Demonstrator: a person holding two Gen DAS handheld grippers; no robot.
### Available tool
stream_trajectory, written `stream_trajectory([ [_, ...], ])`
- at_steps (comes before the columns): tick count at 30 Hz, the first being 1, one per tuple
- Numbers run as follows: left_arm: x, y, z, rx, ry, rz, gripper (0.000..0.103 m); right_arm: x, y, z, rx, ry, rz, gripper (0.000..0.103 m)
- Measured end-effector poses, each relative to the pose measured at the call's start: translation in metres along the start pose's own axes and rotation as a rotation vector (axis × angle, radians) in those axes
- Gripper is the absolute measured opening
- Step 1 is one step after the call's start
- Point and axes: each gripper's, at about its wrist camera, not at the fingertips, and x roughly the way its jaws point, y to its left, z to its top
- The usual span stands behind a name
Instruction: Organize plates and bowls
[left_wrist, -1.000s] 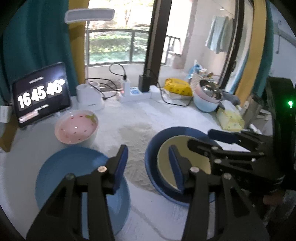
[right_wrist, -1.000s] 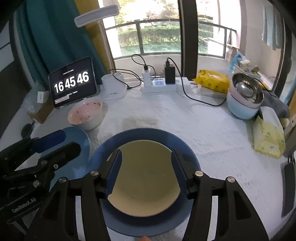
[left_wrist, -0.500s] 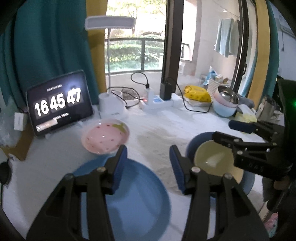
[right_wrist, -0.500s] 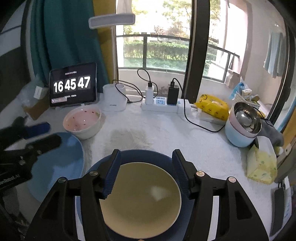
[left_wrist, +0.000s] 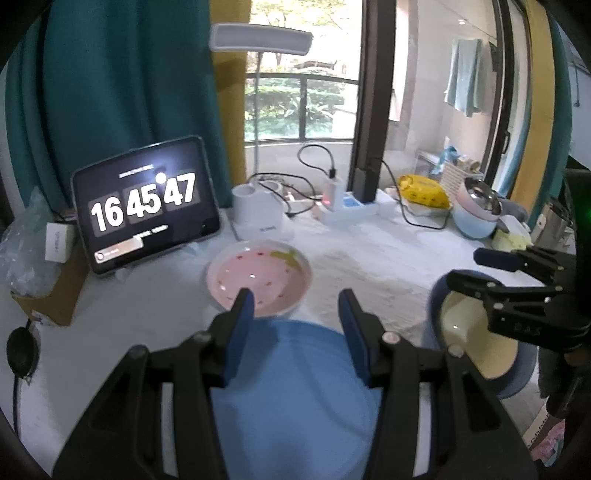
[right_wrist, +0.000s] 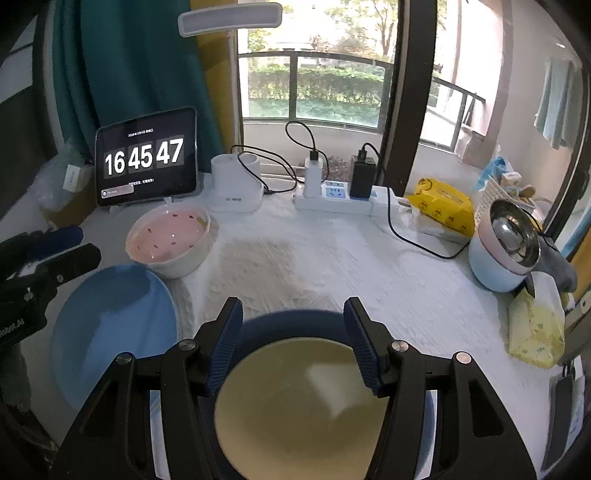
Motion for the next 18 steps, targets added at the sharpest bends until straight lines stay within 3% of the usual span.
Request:
stream_trajectory([
  [8, 0.008, 0.028, 0.009, -0.003, -0.001, 0.035, 0.049, 0.01, 0.018, 0.02, -0.035, -0.001, 0.03, 0.061],
  [18, 0.031, 0.062, 0.021, -0.017, 0.056, 0.04, 0.049, 0.03, 0.035, 0.044, -0.048, 0.03, 0.075, 0.061],
])
